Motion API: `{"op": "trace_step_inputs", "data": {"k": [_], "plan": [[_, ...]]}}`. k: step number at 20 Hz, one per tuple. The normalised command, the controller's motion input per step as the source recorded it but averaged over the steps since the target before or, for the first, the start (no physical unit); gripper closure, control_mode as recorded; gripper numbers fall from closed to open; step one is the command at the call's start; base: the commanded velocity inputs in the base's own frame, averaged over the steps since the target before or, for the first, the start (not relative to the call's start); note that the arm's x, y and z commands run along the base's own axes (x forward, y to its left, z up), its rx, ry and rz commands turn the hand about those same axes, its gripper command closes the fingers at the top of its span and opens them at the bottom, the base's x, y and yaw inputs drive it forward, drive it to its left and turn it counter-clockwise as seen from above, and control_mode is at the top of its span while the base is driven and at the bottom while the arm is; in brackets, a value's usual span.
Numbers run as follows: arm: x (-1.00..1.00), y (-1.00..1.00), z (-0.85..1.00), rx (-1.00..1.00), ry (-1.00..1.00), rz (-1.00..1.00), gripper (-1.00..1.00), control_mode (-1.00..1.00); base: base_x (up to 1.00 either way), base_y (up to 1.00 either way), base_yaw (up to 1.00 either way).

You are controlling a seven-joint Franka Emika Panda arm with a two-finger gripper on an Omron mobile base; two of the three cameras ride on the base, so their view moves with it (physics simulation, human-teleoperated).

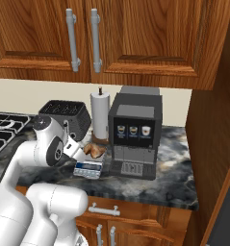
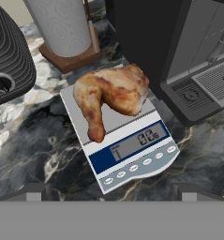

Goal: Take the chicken drumstick from the fridge and place it on the digital scale on the counter by the fridge. Wait a few seconds for a reading, then move it to the plate on the dining counter.

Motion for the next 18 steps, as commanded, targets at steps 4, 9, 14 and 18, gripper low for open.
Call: {"op": "trace_step_inputs", "data": {"k": [4, 9, 14, 18], "plan": [[0.00, 0.00, 0.00, 0.00, 0.00, 0.00, -1.00, -1.00, 0.00, 0.00, 0.00], [0.00, 0.00, 0.00, 0.00, 0.00, 0.00, -1.00, -1.00, 0.00, 0.00, 0.00], [0.00, 0.00, 0.00, 0.00, 0.00, 0.00, -1.00, -1.00, 0.00, 0.00, 0.00], [0.00, 0.00, 0.00, 0.00, 0.00, 0.00, -1.00, -1.00, 0.00, 0.00, 0.00]]}}
